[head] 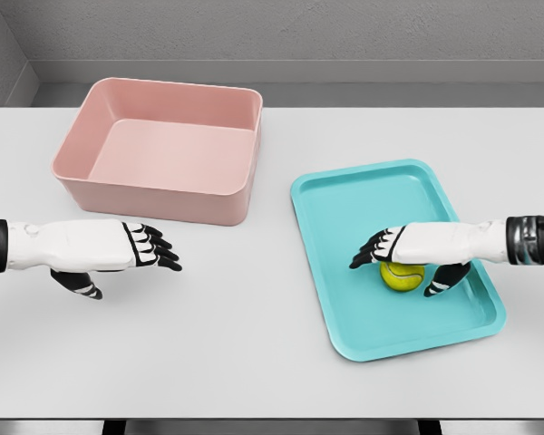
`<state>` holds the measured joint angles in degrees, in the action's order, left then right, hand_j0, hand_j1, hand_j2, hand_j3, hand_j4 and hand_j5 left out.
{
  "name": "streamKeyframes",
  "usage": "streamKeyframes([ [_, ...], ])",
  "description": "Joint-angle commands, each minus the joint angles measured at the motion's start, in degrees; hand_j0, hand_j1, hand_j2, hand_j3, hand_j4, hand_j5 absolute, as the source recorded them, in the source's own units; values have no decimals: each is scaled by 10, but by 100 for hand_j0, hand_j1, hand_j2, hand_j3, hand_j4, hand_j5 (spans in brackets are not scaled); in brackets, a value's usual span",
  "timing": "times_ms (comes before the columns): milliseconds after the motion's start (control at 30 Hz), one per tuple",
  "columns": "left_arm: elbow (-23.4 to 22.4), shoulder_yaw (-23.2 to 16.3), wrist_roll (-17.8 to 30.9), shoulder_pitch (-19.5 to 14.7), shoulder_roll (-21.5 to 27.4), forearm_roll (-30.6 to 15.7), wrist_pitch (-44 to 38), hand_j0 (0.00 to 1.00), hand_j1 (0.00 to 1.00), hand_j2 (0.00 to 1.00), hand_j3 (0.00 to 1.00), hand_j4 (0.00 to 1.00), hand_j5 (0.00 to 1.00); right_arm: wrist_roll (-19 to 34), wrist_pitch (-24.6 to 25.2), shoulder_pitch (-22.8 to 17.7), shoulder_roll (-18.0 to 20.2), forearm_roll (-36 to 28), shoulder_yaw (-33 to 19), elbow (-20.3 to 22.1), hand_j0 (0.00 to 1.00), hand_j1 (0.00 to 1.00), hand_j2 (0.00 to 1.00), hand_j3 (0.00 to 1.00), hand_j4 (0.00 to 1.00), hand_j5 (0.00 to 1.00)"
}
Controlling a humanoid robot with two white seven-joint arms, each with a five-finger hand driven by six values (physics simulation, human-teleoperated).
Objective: Put the tennis from the blue tray into the pink basket with both arms
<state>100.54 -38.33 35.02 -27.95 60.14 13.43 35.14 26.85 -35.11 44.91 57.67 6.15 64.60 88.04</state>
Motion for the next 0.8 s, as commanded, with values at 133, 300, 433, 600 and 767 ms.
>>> streamKeyframes([
  [133,0,0,0,0,1,-3,-1,100,100,100,100,100,100,0,1,0,-2,-1,0,-4,100,100,100,100,100,100],
  [300,0,0,0,0,1,-3,-1,100,100,100,100,100,100,0,1,0,-2,0,1,-3,94,94,94,94,94,94],
  [433,0,0,0,0,1,-3,-1,100,100,100,100,100,100,0,1,0,-2,1,1,-4,89,89,89,89,89,89],
  [600,0,0,0,0,1,-3,-1,100,100,100,100,100,100,0,1,0,-2,2,10,-4,86,86,86,86,86,86],
  [767,0,0,0,0,1,-3,-1,100,100,100,100,100,100,0,1,0,-1,2,10,-11,80,80,80,80,80,80],
])
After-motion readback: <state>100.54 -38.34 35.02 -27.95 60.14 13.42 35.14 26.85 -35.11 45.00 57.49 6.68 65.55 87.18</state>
